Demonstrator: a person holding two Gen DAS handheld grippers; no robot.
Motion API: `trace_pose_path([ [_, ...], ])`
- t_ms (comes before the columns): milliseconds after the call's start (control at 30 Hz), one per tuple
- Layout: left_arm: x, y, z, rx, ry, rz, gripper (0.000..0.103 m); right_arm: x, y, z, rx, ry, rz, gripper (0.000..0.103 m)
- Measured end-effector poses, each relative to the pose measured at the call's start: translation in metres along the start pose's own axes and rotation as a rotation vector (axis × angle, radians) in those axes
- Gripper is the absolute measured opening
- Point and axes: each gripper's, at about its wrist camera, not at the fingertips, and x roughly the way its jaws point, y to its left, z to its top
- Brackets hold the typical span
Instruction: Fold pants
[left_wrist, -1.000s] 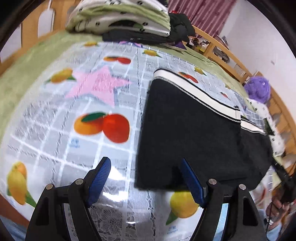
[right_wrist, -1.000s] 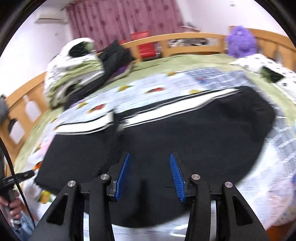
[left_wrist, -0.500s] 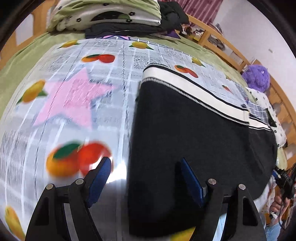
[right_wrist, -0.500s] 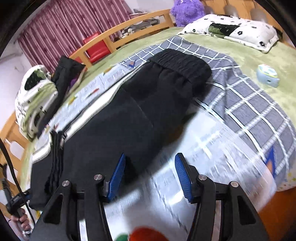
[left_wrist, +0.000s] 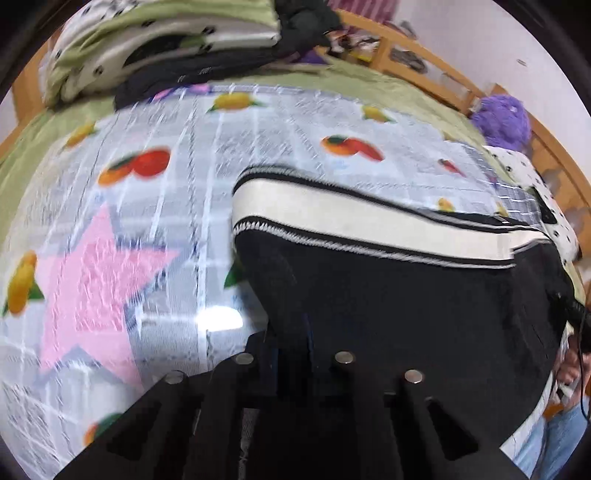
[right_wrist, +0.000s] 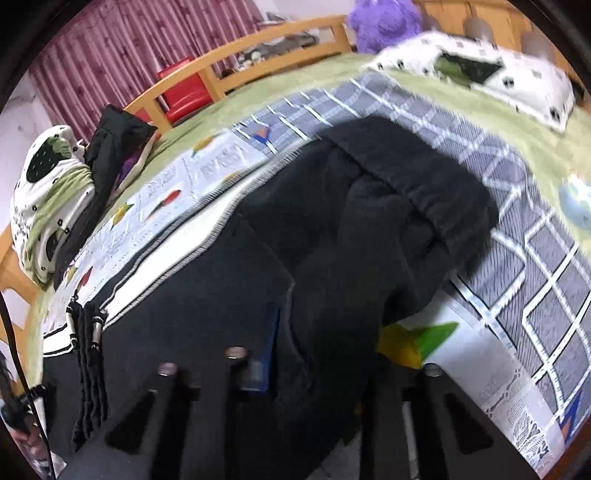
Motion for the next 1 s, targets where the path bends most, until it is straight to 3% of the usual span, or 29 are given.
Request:
trace_pose_path([
  [133, -0.029, 0.017, 0.01, -0.018, -0.053, -0.049, 0.01, -0.014, 0.029, 0.012, -0.026, -0.036, 0.017, 0.018],
  [267, -0.056, 0.057, 0.015, -0.074, -0.1, -0.044, 0.01, -0.023, 0.063, 0.02, -0.036, -0.042, 0.081, 0.017],
  [500, -0.085, 0.141, 0.004, -0.135, -0.119, 0.157, 0.011, 0.006, 0.152, -0.015, -0.114, 0.059, 0.236, 0.017],
  [633, -0.074, 0.16, -0.007, -0.167, -0.086, 0.192, 0.017, 0.028, 0.172, -0.043, -0.194, 0.125, 0.192, 0.022],
  [700, -0.07, 0.162, -0.013, -0.189, -0.071, 0.242, 0.024, 0.036, 0.169, -0.052, -0.239, 0.124, 0.115, 0.031],
  [833, -0.076, 0.16, -0.027, -0.21, -0.051, 0.25, 0.024, 0.036, 0.168, -0.058, -0.297, 0.149, 0.067, 0.038],
  [967, -0.094, 0.158, -0.058, -0.237, -0.051, 0.196, 0.055, 0.01, 0.165, -0.06, -0.346, 0.135, 0.039, 0.04],
  [1000, -0.1, 0.158, -0.07, -0.245, -0.06, 0.185, 0.056, 0.003, 0.163, -0.063, -0.343, 0.125, 0.04, 0.04],
])
